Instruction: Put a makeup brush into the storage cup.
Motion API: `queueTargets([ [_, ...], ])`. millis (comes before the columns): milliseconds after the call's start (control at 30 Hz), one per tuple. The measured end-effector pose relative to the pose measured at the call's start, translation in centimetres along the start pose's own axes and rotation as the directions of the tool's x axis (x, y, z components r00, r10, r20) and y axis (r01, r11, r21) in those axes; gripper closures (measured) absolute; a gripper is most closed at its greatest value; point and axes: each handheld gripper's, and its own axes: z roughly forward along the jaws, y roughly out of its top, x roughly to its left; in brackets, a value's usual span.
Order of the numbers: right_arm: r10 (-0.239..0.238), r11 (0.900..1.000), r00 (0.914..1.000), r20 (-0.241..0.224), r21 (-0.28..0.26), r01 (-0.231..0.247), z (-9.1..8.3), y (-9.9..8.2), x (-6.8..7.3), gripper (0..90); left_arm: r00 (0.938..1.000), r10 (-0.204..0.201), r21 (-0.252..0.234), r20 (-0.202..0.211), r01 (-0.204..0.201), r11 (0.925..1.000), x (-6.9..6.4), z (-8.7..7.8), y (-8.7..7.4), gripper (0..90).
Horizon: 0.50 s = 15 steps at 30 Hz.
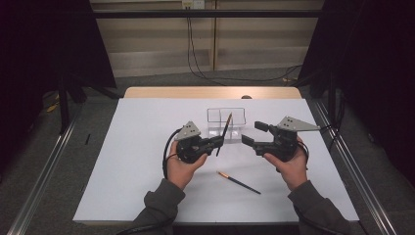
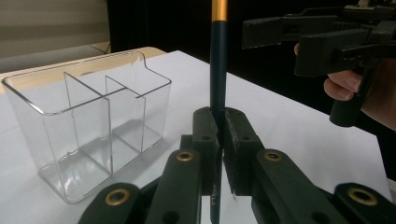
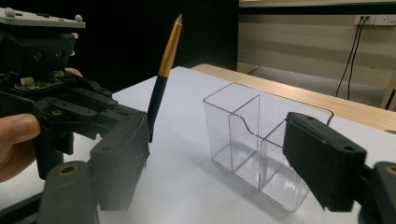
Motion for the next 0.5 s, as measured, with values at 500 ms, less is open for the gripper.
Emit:
queueTargets([
  [500,0.037,0.9992,0.9989,-0.03,0.013,-0.037,0.9,0.7,0.3,41.7,0.9998,0.001,0.005,0.018,-0.002,1.0,-0.8,1.1,-0.1,84.0],
])
